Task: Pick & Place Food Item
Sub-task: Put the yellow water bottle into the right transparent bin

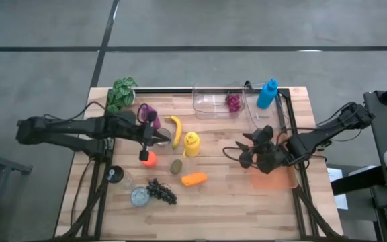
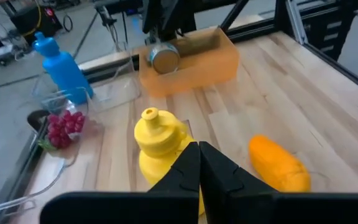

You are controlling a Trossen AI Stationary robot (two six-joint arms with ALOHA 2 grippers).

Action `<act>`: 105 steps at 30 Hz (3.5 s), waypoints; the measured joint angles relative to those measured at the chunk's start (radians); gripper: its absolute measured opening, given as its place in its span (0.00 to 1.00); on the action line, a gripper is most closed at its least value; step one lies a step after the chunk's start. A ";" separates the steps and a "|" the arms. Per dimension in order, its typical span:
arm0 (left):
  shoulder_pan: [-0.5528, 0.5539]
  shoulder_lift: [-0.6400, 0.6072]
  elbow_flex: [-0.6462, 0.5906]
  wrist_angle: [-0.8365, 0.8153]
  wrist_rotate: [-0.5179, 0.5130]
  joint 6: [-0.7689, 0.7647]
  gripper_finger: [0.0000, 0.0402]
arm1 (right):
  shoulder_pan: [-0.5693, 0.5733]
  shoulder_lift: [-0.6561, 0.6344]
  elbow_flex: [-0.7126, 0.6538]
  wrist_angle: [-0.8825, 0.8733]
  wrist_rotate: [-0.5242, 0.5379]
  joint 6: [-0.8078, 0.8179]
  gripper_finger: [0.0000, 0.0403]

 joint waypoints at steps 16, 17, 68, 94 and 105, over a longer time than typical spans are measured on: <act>0.000 0.184 0.034 0.000 0.000 -0.030 0.13 | 0.025 0.000 -0.047 0.045 -0.001 0.000 0.54; -0.001 0.197 0.034 0.000 0.000 -0.030 0.14 | 0.025 0.000 -0.047 0.045 -0.001 0.000 0.54; 0.002 0.756 0.229 0.164 -0.113 0.026 0.11 | 0.025 0.000 -0.085 0.080 -0.001 -0.019 0.54; 0.001 0.932 0.293 0.283 -0.113 -0.006 0.11 | 0.025 0.000 -0.085 0.089 0.000 -0.018 0.54; 0.001 1.021 0.375 0.289 -0.112 0.034 0.11 | 0.024 0.000 -0.088 0.110 0.033 -0.031 0.54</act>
